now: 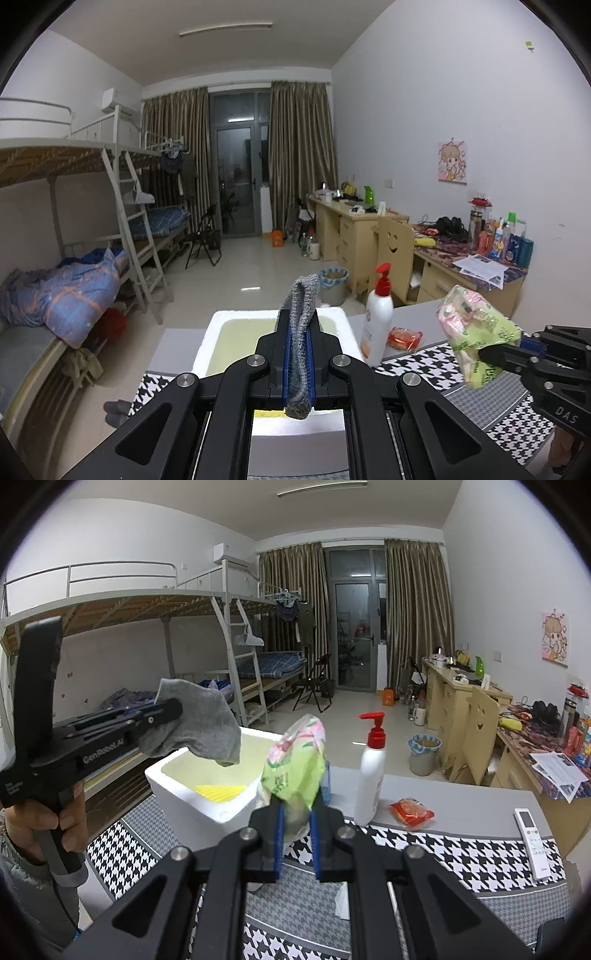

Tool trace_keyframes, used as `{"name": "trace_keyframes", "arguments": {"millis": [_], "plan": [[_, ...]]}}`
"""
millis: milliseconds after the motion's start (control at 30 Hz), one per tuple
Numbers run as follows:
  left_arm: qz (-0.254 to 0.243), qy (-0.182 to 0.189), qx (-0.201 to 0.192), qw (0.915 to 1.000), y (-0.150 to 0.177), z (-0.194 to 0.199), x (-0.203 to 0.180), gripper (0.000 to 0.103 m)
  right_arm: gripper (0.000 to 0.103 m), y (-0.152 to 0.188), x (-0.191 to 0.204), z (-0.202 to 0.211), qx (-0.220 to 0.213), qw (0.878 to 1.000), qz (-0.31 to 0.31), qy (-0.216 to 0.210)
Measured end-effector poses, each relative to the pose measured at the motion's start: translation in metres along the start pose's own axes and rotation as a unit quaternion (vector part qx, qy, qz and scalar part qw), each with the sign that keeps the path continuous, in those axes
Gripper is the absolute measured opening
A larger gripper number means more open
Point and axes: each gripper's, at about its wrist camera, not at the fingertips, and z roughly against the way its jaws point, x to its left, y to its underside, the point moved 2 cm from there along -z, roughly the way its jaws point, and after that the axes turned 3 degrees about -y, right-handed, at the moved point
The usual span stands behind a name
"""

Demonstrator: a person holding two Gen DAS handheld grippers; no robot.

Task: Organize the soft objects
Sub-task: 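Lower the sock and snack bag into the white box and open both tools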

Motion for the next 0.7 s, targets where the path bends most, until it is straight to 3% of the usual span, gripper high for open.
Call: {"name": "trace_keyframes", "arguments": {"millis": [200, 233, 300, 333, 367, 500, 633, 700], "plan": [[0.002, -0.007, 0.027, 0.9996, 0.008, -0.018, 0.009, 0.011, 0.015, -0.003, -0.001, -0.008, 0.01, 1.0, 0.0, 0.001], [0.002, -0.009, 0.031, 0.9995, 0.01, -0.02, 0.012, 0.018, 0.015, -0.004, -0.001, -0.01, 0.011, 1.0, 0.001, 0.002], [0.005, -0.013, 0.036, 0.9993, 0.012, -0.024, 0.016, 0.047, 0.015, -0.006, 0.002, -0.014, 0.014, 1.0, 0.003, 0.002], [0.011, -0.017, 0.035, 0.9992, 0.014, -0.025, 0.021, 0.069, 0.015, -0.007, 0.003, -0.016, 0.016, 1.0, 0.004, 0.003], [0.018, -0.021, 0.031, 0.9992, 0.015, -0.023, 0.025, 0.081, 0.015, -0.007, 0.005, -0.018, 0.017, 1.0, 0.005, 0.005], [0.009, -0.051, 0.014, 0.9985, 0.015, -0.017, 0.03, 0.087, 0.015, -0.012, 0.014, -0.022, 0.019, 1.0, 0.012, 0.003], [0.017, -0.053, 0.004, 0.9984, 0.016, -0.009, 0.038, 0.099, 0.015, -0.017, 0.022, -0.027, 0.02, 1.0, 0.015, 0.0], [0.019, -0.05, -0.001, 0.9986, 0.015, -0.005, 0.04, 0.1, 0.015, -0.019, 0.025, -0.03, 0.02, 1.0, 0.018, -0.002]]}}
